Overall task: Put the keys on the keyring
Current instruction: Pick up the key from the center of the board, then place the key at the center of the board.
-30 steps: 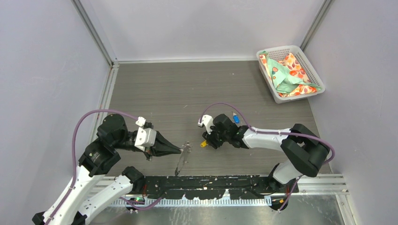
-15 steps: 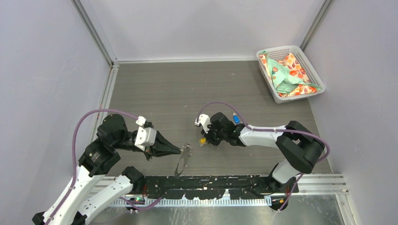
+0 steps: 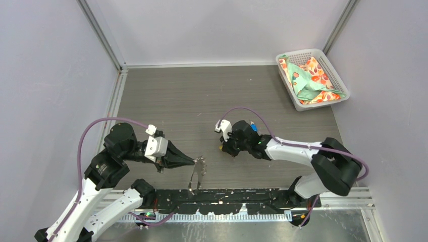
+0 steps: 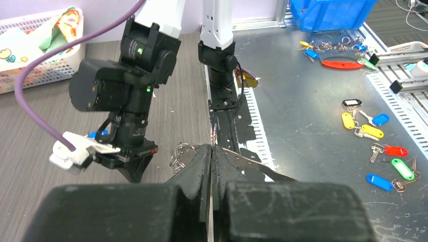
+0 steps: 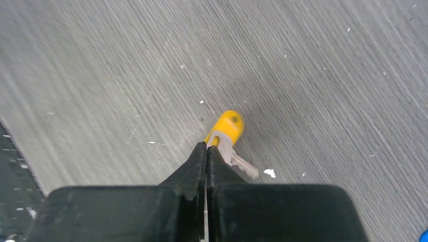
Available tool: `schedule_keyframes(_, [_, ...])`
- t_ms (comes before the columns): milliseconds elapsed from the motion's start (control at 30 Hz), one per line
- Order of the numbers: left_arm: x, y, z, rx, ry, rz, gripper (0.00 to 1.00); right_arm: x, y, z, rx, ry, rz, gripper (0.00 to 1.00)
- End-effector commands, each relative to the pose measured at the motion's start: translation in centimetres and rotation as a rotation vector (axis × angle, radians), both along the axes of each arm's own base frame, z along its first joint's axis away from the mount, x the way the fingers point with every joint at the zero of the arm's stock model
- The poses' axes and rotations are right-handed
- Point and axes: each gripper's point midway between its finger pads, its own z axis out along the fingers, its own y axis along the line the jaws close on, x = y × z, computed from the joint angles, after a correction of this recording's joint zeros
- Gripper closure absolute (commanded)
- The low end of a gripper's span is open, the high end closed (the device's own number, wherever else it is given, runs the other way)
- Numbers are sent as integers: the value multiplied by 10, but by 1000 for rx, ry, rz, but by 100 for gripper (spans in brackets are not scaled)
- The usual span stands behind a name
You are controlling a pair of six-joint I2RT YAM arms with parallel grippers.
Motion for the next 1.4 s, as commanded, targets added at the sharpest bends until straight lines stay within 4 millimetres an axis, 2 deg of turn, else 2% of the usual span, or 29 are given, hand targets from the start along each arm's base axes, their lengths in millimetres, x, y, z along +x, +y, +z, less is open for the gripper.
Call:
schedule_keyframes(0, [-1, 2, 20, -50, -54, 8, 100, -4, 16, 58, 229, -22, -33, 99])
schedule_keyframes(100, [-1, 1, 14, -45, -41, 2, 100, -19, 18, 105, 369, -27, -11, 99])
schedule_keyframes(200, [0, -2, 12, -50, -24, -4, 100, -41, 16, 137, 451, 5, 44, 99])
schedule_keyframes(467, [2, -6, 7, -51, 3, -15, 100, -91, 9, 211, 713, 45, 179, 99])
schedule_keyframes(567, [3, -7, 4, -46, 12, -22, 100, -99, 3, 225, 729, 24, 208, 99])
schedule_keyframes(667, [2, -7, 4, -46, 13, -25, 100, -90, -1, 210, 643, 29, 148, 99])
schedule_keyframes(733, [0, -6, 4, -49, 7, -32, 100, -84, 1, 191, 601, 59, 111, 99])
schedule_keyframes(933, [-11, -2, 4, -42, -28, -86, 100, -44, 8, 99, 420, 110, -73, 99])
schedule_keyframes(1100, [-16, 1, 5, -38, -59, -111, 100, -27, 13, 38, 291, 95, -129, 99])
schedule_keyframes(1200, [-16, 1, 5, -35, -66, -115, 100, -16, 14, 12, 261, 74, -179, 99])
schedule_keyframes(1367, [-19, 3, 6, -33, -62, -117, 100, -13, 30, -6, 264, 72, -178, 98])
